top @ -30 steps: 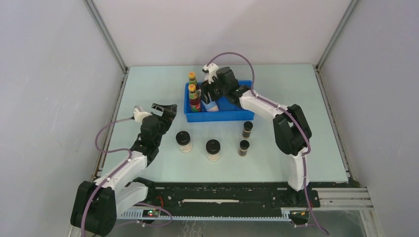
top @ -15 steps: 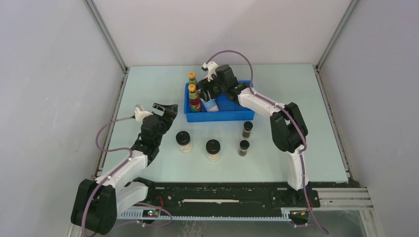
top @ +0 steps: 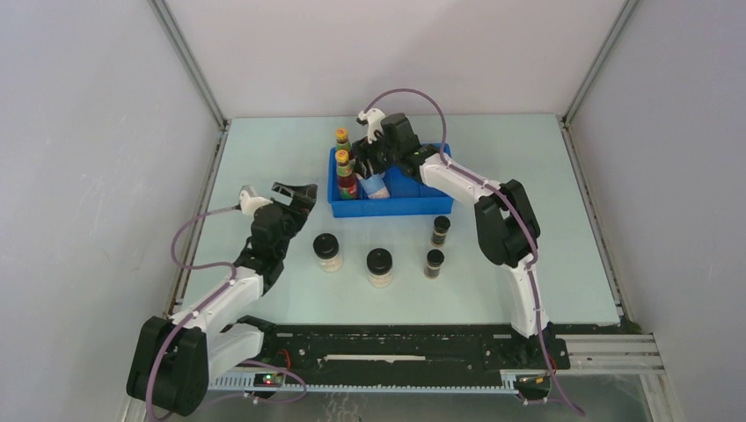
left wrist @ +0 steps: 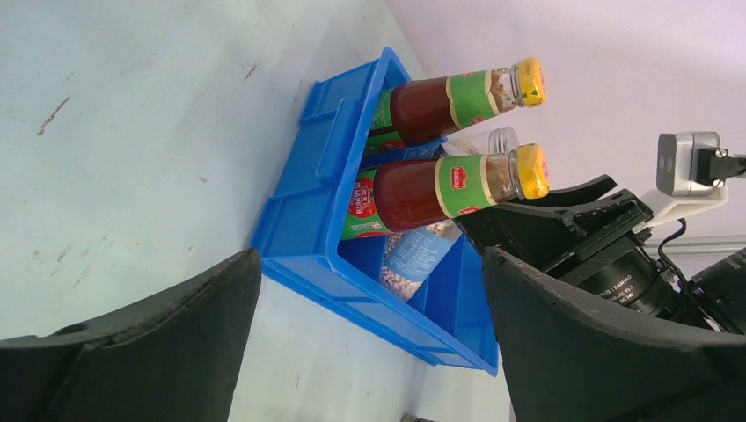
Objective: Organize the condiment bottles
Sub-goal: Adjust the bottle in the storage box.
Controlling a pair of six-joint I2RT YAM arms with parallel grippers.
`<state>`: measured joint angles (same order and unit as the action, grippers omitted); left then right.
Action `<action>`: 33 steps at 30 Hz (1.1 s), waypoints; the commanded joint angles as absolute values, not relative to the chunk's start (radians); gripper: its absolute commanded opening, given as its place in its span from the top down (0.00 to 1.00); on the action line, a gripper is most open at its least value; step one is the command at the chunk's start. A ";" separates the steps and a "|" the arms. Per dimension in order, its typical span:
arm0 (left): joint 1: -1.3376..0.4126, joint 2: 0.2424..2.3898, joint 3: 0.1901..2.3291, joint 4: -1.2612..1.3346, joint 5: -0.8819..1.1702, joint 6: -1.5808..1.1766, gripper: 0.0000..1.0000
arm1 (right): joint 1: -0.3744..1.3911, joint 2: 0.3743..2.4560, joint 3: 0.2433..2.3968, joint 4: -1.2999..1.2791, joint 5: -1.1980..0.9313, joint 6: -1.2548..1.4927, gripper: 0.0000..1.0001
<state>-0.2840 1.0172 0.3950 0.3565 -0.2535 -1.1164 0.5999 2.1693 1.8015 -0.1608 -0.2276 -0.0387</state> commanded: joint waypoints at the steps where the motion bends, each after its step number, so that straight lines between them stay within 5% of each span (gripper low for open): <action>1: -0.288 1.028 0.450 0.407 -0.242 -1.091 0.00 | 0.595 2.189 1.862 -0.167 -0.242 -0.052 0.29; 11: -0.288 1.052 0.448 0.424 -0.235 -1.094 0.00 | 0.594 2.224 1.902 -0.187 -0.257 -0.053 0.37; 27: -0.288 1.024 0.446 0.411 -0.227 -1.097 0.00 | 0.591 2.194 1.876 -0.194 -0.274 -0.041 1.00; 33: -0.290 1.013 0.443 0.404 -0.223 -1.098 0.00 | 0.593 2.152 1.829 -0.168 -0.272 -0.036 1.00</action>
